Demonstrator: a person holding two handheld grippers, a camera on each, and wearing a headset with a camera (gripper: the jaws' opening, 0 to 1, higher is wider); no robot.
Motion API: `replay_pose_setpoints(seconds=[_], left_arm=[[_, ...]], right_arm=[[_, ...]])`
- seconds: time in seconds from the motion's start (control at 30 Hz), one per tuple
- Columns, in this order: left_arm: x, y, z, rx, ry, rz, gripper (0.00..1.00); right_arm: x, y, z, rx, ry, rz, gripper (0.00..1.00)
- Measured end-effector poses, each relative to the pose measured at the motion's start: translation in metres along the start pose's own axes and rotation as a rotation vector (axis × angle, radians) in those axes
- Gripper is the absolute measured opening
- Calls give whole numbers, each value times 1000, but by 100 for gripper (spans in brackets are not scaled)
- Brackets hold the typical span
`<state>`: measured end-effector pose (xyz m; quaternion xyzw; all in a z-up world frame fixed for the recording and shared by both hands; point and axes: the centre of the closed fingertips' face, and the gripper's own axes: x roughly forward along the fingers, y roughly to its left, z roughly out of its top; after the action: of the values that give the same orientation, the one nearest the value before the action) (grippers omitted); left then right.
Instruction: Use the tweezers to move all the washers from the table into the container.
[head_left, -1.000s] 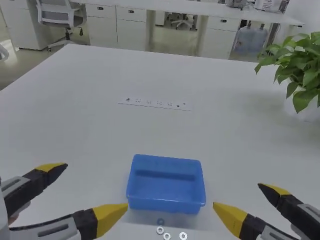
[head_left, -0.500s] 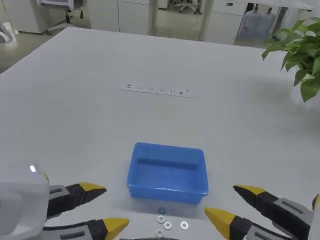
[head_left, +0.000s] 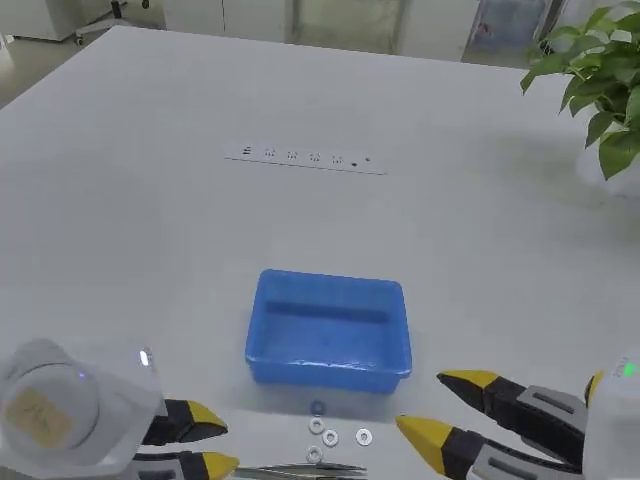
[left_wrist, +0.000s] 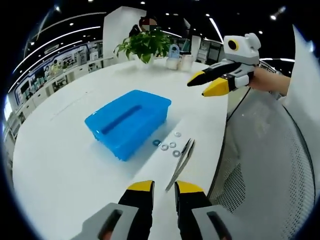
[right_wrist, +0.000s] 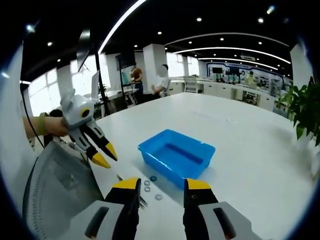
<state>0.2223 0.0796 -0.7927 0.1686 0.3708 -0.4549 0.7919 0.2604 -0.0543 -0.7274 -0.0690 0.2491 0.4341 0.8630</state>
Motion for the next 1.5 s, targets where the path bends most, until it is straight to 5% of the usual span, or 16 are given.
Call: replay_pose_setpoints(seconds=[0.43,0.73,0.87,1.1,1.5], left_arm=[[27,-1,-21,213,188,-23,5],[30,-5,-21,321,236,-24,0],[24,-10,-14,379,228,-25,0],[5,-17,13,424,170,-21,0],[-15,-32,63,350,56,-73,0]], right_arm=[[3,0,-7,-30,39,11,26],[0,0,-12,-41,50,10,23],[-1,-1,-12,-39,48,5,23],[0,0,-12,-43,47,10,22],[-1,2,-12,-49,40,13,20]])
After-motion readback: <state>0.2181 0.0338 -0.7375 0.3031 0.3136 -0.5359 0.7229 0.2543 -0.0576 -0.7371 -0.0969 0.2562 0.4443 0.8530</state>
